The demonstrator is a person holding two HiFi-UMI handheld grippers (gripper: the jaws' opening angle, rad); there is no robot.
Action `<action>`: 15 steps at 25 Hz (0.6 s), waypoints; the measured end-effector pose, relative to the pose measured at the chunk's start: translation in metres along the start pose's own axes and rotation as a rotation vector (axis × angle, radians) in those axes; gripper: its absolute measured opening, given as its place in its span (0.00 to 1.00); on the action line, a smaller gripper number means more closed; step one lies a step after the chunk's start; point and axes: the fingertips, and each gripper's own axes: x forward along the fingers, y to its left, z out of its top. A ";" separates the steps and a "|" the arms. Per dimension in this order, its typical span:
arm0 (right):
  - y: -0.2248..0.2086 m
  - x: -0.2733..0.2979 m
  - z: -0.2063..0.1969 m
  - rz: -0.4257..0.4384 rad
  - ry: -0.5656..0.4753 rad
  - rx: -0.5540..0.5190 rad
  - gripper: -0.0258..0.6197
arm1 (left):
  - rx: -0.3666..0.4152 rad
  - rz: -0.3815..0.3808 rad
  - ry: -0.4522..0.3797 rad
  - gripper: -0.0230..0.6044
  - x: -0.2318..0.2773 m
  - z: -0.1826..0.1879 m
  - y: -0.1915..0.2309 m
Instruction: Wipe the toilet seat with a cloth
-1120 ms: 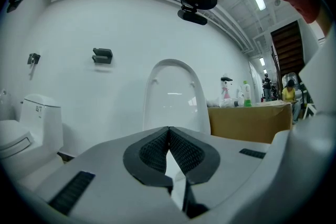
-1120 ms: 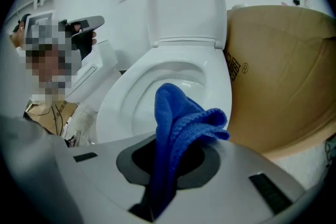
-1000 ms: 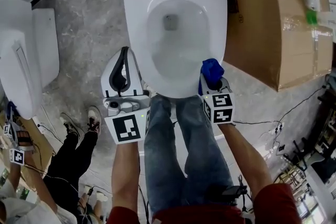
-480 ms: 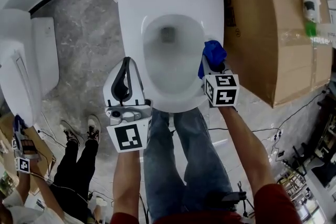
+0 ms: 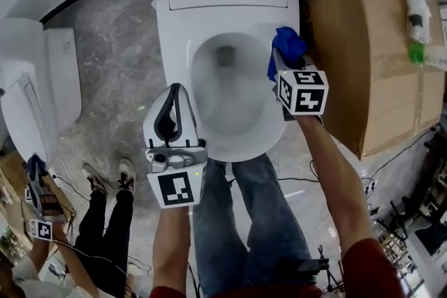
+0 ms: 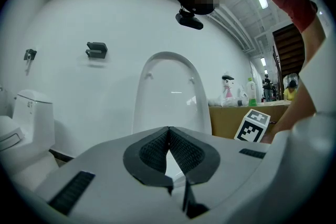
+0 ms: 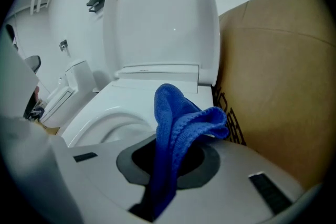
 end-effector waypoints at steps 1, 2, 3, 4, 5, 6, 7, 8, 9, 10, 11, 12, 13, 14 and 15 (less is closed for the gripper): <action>-0.003 0.005 0.009 -0.001 -0.006 -0.002 0.13 | 0.000 0.003 0.001 0.06 0.002 0.000 0.001; -0.006 0.010 0.018 -0.003 -0.013 -0.005 0.13 | -0.001 0.006 0.001 0.06 0.004 0.000 0.002; -0.010 0.014 0.026 -0.008 -0.021 -0.007 0.13 | -0.002 0.010 0.001 0.06 0.005 0.000 0.003; -0.013 0.019 0.035 -0.015 -0.030 -0.008 0.13 | -0.004 0.015 0.000 0.06 0.006 0.000 0.004; -0.017 0.023 0.043 -0.022 -0.037 -0.007 0.13 | -0.007 0.019 -0.003 0.06 0.008 0.000 0.006; -0.021 0.027 0.050 -0.028 -0.041 -0.003 0.13 | -0.009 0.023 -0.005 0.06 0.008 0.000 0.007; -0.024 0.031 0.055 -0.031 -0.042 0.003 0.13 | -0.009 0.025 -0.006 0.06 0.009 0.000 0.008; -0.025 0.034 0.060 -0.031 -0.040 0.012 0.13 | -0.009 0.027 -0.006 0.06 0.010 0.000 0.009; -0.026 0.037 0.064 -0.030 -0.037 0.021 0.13 | -0.009 0.029 -0.006 0.06 0.011 0.000 0.010; -0.025 0.040 0.067 -0.029 -0.035 0.028 0.13 | -0.010 0.031 -0.005 0.06 0.012 0.000 0.012; -0.023 0.042 0.070 -0.029 -0.034 0.032 0.13 | -0.011 0.034 -0.005 0.06 0.012 0.000 0.014; -0.020 0.044 0.072 -0.030 -0.036 0.034 0.13 | -0.013 0.037 -0.005 0.06 0.013 0.001 0.016; -0.016 0.046 0.074 -0.031 -0.039 0.036 0.13 | -0.016 0.042 -0.005 0.06 0.013 0.001 0.018; -0.011 0.048 0.076 -0.028 -0.044 0.039 0.13 | -0.020 0.046 -0.005 0.06 0.013 0.001 0.020; -0.005 0.051 0.078 -0.020 -0.048 0.044 0.13 | -0.022 0.050 -0.006 0.06 0.013 0.002 0.022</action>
